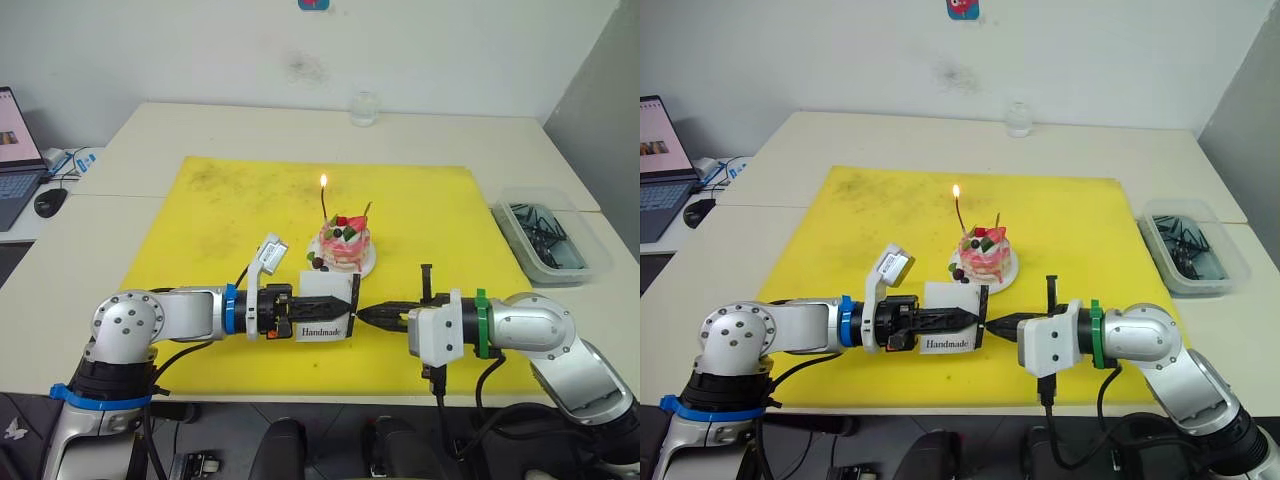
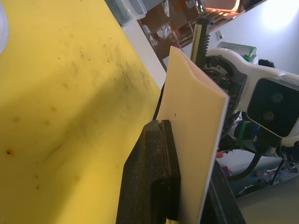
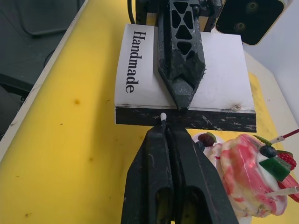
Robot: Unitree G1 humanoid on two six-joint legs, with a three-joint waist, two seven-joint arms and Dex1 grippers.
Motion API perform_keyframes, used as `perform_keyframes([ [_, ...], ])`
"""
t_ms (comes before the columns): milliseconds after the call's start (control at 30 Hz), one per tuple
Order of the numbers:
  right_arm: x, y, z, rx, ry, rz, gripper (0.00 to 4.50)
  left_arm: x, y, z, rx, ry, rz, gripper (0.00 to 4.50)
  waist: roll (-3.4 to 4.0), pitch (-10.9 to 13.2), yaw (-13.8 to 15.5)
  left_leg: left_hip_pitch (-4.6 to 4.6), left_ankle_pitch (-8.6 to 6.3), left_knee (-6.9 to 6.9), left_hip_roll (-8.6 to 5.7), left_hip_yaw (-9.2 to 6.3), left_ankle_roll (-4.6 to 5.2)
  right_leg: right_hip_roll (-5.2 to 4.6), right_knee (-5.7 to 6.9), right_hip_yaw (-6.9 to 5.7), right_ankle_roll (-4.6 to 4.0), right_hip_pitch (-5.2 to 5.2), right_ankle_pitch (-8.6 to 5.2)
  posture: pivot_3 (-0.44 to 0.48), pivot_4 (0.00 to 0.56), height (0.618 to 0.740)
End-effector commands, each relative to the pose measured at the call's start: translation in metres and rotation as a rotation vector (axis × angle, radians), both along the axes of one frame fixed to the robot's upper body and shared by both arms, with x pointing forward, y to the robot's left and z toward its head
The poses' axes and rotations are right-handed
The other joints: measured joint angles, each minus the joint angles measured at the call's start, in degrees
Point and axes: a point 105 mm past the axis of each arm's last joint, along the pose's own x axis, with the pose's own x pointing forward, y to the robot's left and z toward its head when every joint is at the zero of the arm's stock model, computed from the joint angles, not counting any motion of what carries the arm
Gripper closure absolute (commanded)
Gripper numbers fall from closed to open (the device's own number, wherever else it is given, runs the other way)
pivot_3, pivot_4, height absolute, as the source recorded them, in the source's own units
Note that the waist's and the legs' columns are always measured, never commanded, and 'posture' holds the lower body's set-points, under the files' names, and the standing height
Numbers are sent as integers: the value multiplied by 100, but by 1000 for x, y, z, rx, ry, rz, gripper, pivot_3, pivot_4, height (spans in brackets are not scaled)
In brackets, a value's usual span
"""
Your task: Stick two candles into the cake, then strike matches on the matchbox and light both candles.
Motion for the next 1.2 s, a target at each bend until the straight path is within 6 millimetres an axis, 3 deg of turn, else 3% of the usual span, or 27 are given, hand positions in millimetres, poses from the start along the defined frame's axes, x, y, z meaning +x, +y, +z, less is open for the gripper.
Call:
perform_keyframes([
  [33, -12, 5, -20, -42, 47, 61, 4475, -2, -16, 46, -183, -92, -70, 4500, 0, 0, 8, 0, 0, 0, 0, 0, 0, -1, 0, 0, 0, 0, 0, 0, 150, 740],
  [100, -26, 1, -33, -89, 98, 115, 4475, 12, -9, 80, -215, -204, -23, 4500, -11, 1, 57, -2, 0, 1, -2, -2, 0, -1, 0, -5, 0, 0, 0, 0, 150, 740],
  [167, -34, -3, -33, -105, 114, 146, 4475, 21, 5, 107, -211, -299, 31, 4500, -23, 9, 91, -16, 1, 9, -4, -2, 0, 2, -2, -30, 0, 1, 0, 0, 150, 740],
  [267, -32, -9, -25, -107, 103, 141, 4475, 19, 19, 118, -168, -346, 59, 4500, -1, 0, -37, 3, -1, 3, -6, 14, 1, 3, -2, -1, 1, 0, 1, 0, 150, 740],
  [400, -23, -13, -11, -83, 78, 100, 4475, 6, 22, 103, -93, -332, 34, 4500, 0, 0, -113, 13, 0, -2, 0, 16, 0, -2, 0, 7, 3, 4, 1, 0, 150, 740],
  [533, -18, -16, -2, -54, 83, 43, 4475, -6, 18, 76, -15, -289, -3, 4500, -1, 0, -68, 4, 2, -2, 4, -4, -3, -1, 2, -7, 1, 2, 0, 0, 150, 740],
  [833, -17, -23, 2, -32, 108, -31, 4475, -9, 20, 47, 50, -243, -17, 4500, -1, -1, 12, 4, 1, 2, -2, 6, -3, -5, 1, 0, 0, 3, 0, 0, 150, 740],
  [1000, -15, -28, 4, -28, 112, -65, 4475, -8, 30, 33, 103, -216, 7, 4500, -1, -1, 10, 4, 1, -1, 0, 5, -2, -4, 0, 1, -3, 1, -1, 0, 150, 740],
  [1200, 7, -30, 28, 18, 30, -141, 4475, -13, 46, -5, 213, -150, 24, 4500, 0, 0, -9, 6, 1, -3, 1, 8, -2, -4, 0, 3, -5, -3, -2, 0, 150, 740],
])
